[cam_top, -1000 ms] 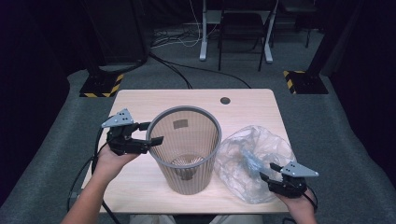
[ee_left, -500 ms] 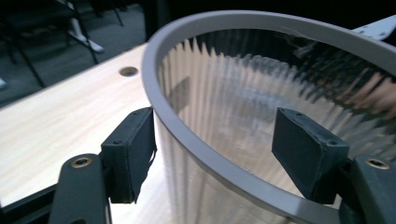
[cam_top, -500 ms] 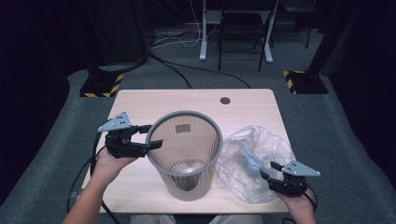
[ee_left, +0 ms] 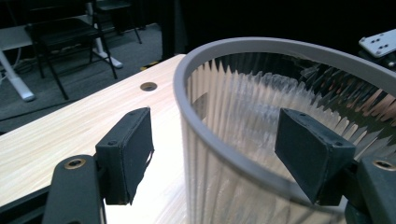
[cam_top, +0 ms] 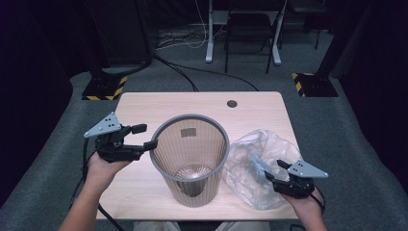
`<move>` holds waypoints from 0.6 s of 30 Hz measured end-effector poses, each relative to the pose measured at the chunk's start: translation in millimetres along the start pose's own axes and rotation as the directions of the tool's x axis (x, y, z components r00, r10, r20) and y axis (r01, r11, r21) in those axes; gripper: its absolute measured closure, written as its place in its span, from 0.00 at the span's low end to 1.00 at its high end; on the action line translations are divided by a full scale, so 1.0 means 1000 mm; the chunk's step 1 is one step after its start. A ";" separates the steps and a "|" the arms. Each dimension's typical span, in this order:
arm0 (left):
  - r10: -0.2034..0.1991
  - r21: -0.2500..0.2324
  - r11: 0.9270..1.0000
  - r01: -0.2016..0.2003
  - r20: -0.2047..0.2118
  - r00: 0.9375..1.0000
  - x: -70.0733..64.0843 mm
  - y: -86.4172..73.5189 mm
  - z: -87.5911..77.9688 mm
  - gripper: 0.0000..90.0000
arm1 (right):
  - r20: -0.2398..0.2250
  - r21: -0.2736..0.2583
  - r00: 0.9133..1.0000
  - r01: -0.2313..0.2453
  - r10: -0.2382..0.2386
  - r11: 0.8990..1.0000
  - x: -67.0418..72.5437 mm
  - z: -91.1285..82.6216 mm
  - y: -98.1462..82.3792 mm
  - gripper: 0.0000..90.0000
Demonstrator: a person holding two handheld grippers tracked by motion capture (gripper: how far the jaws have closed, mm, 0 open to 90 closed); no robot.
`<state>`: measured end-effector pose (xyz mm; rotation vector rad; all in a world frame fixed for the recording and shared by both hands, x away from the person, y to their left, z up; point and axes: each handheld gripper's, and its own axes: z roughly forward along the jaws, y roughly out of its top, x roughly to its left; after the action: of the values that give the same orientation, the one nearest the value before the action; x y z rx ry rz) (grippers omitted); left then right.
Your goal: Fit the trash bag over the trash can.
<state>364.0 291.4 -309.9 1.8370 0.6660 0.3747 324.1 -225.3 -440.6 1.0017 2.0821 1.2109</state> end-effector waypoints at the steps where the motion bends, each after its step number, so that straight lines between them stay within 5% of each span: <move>1: -0.005 -0.004 1.000 0.005 -0.011 1.000 0.003 -0.002 -0.005 0.30 | 0.000 -0.008 1.000 0.004 -0.004 1.000 0.000 0.001 0.004 0.37; 8: -0.028 -0.020 0.999 0.027 -0.043 0.999 0.011 -0.015 -0.018 0.30 | -0.025 0.017 1.000 -0.013 0.014 1.000 -0.004 0.020 0.017 0.31; 14: -0.048 -0.033 0.998 0.046 -0.059 0.997 0.014 -0.031 -0.027 0.30 | -0.018 0.158 1.000 0.012 -0.009 0.987 -0.006 0.050 0.004 0.31; 18: -0.057 -0.036 0.998 0.055 -0.065 0.996 0.016 -0.037 -0.030 0.30 | -0.022 0.208 1.000 0.013 -0.009 0.978 -0.006 0.061 -0.008 0.31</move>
<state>350.1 332.9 -334.9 1.7758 0.7505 0.4095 369.9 -202.4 -475.7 1.0718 2.2634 1.0165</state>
